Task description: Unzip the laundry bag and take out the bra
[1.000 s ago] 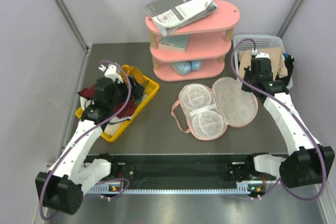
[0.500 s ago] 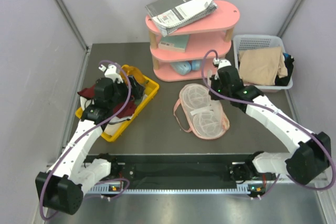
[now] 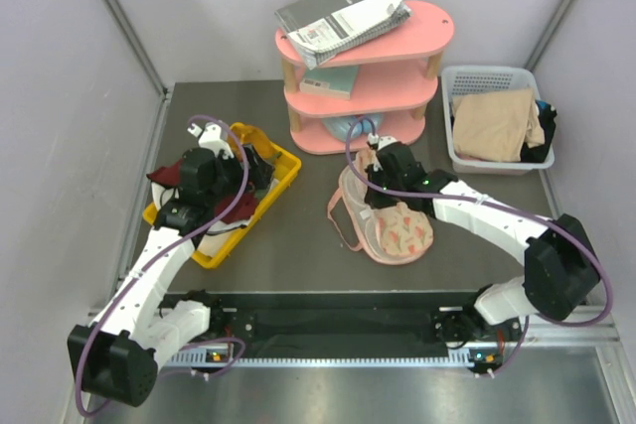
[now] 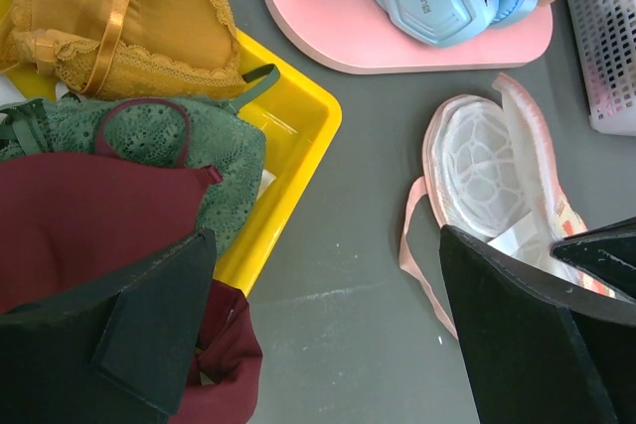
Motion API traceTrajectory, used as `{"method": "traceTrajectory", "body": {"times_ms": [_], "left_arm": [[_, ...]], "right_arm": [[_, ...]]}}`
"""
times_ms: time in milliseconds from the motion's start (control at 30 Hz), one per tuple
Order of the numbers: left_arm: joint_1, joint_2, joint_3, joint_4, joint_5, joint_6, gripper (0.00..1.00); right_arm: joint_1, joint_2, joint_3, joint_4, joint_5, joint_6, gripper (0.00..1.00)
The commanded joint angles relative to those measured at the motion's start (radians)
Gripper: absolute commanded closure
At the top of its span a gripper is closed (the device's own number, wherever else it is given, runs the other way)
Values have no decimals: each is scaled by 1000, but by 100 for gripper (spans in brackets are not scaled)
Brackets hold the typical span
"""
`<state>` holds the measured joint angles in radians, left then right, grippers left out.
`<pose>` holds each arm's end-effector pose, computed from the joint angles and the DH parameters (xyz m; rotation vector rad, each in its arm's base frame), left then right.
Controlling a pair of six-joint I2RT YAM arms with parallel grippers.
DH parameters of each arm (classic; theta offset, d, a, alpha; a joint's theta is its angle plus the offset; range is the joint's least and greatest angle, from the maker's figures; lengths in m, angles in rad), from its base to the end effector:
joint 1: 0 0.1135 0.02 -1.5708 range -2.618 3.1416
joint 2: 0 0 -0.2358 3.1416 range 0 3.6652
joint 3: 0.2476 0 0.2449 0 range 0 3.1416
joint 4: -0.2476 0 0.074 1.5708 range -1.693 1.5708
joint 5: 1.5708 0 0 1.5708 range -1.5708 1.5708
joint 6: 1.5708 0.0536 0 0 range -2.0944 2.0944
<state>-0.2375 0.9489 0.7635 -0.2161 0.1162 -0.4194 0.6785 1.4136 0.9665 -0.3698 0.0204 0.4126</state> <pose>0.2359 -0.0635 0.2707 -0.1054 2.0069 -0.5393 0.2424 0.1940 0.2048 -0.3142 2.4239 0.4808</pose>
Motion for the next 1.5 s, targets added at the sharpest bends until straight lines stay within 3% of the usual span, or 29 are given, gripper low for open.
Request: {"method": "traceTrajectory", "body": {"times_ms": [0,100,200,333,433,633,733,867,967,1100,1467], "left_arm": [[-2,-21,-3,44,3,13,1],[-2,-27,-1,37,-3,14,1],[-2,-29,0,26,-23,16,1],[-2,-30,-1,-6,-139,11,1],[-2,-19,2,-8,-150,5,1],[15,30,13,-6,-122,-12,1],[64,34,23,-6,-49,-24,1],[170,24,48,-23,25,-22,1],[259,11,60,-60,48,-30,1],[294,-22,97,-113,24,-13,1],[294,-119,204,-246,-85,117,1]], "right_arm": [[29,19,27,62,-48,14,100],[38,30,40,34,-59,5,100],[43,19,40,16,-68,-3,90],[43,-18,31,3,-74,-32,51],[38,-51,29,0,-63,-52,30],[-31,-87,9,22,-51,-89,7],[-131,-113,-32,58,-89,-98,1],[-292,-191,-83,85,-149,-112,0],[-410,-272,-107,78,-146,-120,0],[-543,-383,-126,54,-105,-126,0],[-596,-653,-202,74,55,-123,0]]}}
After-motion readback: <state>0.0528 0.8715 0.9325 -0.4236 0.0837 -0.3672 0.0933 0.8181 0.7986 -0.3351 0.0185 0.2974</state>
